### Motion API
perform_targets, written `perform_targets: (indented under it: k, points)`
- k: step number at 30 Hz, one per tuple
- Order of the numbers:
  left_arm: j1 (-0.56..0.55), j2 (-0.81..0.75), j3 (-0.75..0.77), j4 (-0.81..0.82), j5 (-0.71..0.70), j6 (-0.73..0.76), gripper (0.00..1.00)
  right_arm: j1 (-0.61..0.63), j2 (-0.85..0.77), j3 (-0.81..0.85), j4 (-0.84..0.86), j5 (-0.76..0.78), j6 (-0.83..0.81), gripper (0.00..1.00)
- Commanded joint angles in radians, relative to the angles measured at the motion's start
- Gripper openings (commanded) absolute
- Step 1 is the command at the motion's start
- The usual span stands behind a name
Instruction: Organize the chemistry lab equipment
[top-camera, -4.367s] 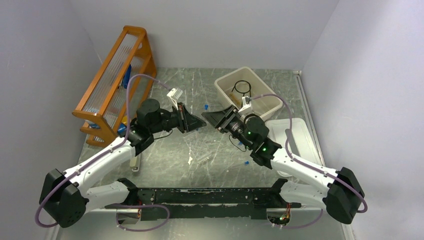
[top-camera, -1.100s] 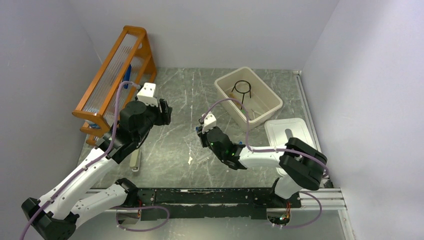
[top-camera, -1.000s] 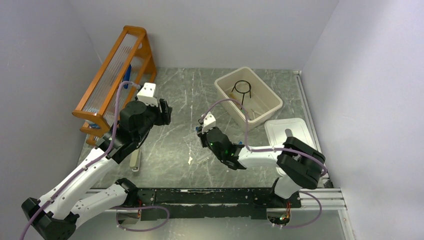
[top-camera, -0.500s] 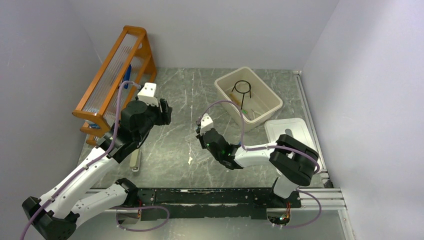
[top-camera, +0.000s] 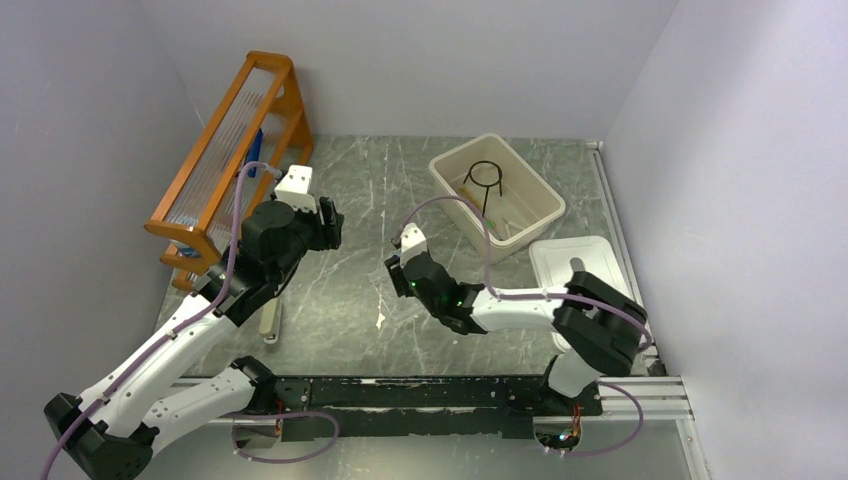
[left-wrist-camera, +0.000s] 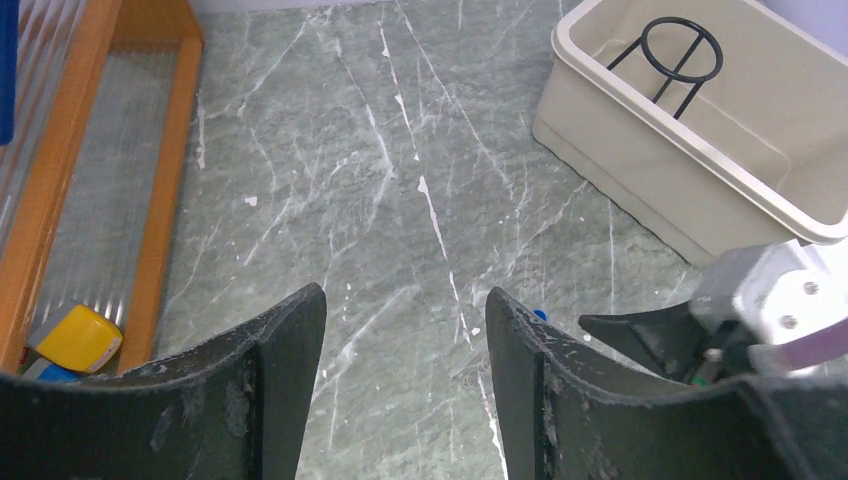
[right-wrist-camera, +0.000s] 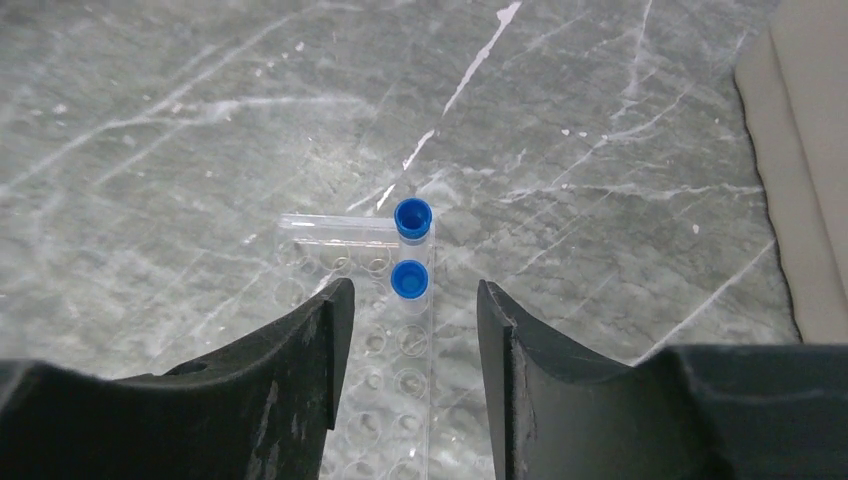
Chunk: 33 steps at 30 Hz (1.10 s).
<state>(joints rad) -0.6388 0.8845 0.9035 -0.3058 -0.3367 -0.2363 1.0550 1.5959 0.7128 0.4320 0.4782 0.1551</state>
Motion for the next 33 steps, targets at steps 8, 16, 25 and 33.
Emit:
perform_targets:
  k: [8,16,25,33]
  points:
    - [-0.005,-0.013,-0.003,-0.004,0.004,-0.007,0.66,-0.029,-0.301,0.08,-0.337,-0.002,0.219,0.55]
    - [-0.005,-0.013,-0.006,0.005,0.06,-0.009,0.72,-0.106,-0.39,0.131,-0.821,0.072,0.495,0.47]
    - [-0.005,-0.011,0.004,-0.006,0.093,-0.004,0.74,-0.145,-0.459,0.031,-1.202,0.111,0.902,0.46]
    - [-0.005,-0.037,-0.025,0.039,0.138,-0.007,0.73,-0.147,-0.489,-0.064,-1.243,0.085,1.099,0.55]
